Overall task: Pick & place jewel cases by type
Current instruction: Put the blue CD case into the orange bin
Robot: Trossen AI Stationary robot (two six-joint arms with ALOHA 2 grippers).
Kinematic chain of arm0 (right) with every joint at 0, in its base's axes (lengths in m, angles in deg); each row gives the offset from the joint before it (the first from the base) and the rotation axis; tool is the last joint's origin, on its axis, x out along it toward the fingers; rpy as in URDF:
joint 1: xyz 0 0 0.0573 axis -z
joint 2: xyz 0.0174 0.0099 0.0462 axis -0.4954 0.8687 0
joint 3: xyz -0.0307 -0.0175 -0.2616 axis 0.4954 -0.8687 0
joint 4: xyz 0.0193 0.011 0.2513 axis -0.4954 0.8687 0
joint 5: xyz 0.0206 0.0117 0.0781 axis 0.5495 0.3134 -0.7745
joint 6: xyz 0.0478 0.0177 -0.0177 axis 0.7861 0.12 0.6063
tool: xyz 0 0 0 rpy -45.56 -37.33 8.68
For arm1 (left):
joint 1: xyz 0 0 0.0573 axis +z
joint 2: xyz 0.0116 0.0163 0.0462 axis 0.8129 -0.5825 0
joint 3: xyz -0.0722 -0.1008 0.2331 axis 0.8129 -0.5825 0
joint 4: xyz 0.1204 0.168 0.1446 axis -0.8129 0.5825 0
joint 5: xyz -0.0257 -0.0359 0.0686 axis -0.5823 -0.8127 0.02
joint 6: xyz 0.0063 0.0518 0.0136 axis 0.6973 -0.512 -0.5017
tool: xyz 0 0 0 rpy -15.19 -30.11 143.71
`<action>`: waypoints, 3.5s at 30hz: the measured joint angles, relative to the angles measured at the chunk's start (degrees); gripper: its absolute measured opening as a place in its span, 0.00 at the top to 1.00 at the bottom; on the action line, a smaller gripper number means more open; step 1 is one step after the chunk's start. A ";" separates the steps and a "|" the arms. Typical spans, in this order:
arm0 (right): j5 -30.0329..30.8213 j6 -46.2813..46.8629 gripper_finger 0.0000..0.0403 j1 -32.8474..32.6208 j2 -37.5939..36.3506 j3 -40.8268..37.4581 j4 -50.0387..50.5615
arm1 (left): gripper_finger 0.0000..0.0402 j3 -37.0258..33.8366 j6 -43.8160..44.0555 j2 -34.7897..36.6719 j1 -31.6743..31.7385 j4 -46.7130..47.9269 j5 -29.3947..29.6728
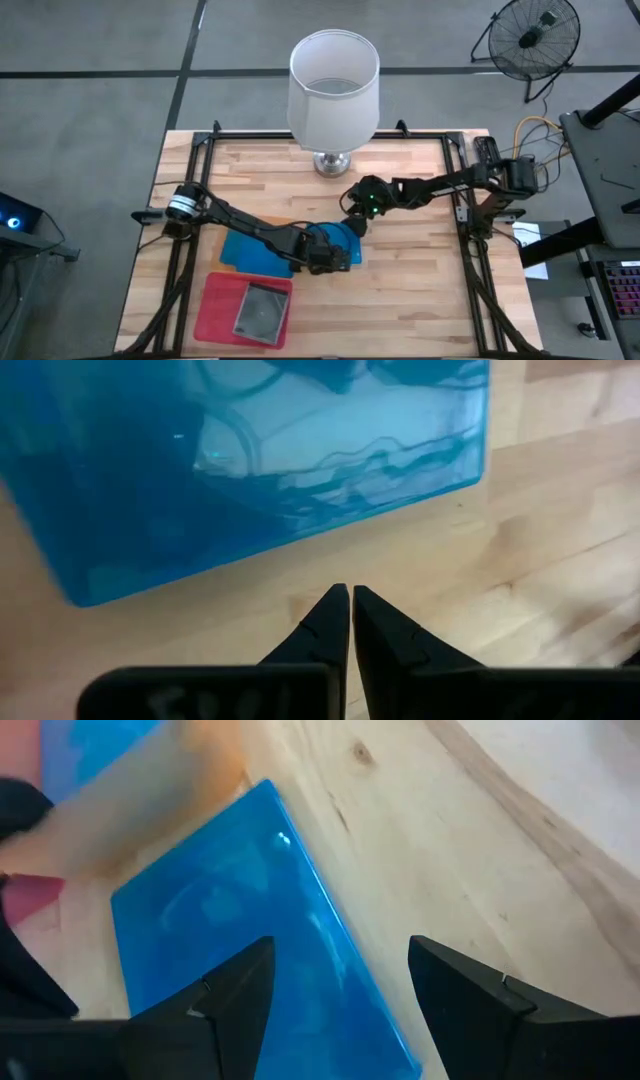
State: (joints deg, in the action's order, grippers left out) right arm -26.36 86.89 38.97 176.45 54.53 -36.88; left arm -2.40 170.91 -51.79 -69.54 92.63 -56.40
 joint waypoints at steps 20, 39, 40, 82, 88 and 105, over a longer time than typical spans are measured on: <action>-2.28 -1.65 0.44 0.00 2.47 0.01 -2.88 | 1.00 -0.46 -0.72 0.09 -0.28 8.06 -1.50; -5.25 1.61 0.44 -3.28 6.65 -0.05 -2.39 | 1.00 -0.48 -2.22 -0.39 0.81 11.15 -2.22; -5.12 1.72 0.44 -3.66 6.51 -0.05 -1.91 | 1.00 -0.48 -2.46 -0.39 0.81 11.20 -2.38; 6.80 28.38 0.44 -31.08 0.70 -0.51 9.38 | 1.00 1.39 -4.17 -0.35 0.50 11.47 -2.61; 6.98 27.44 0.44 -31.08 0.65 -0.97 9.27 | 1.00 6.34 -5.24 -0.35 0.55 23.63 -0.28; 12.57 20.89 0.44 -32.94 -5.52 -3.30 5.32 | 1.00 11.50 -2.41 -0.28 -1.29 25.06 2.26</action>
State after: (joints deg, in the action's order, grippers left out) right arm -13.78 107.78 6.03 170.93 51.23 -31.56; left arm 9.10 168.50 -52.08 -70.82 117.69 -54.14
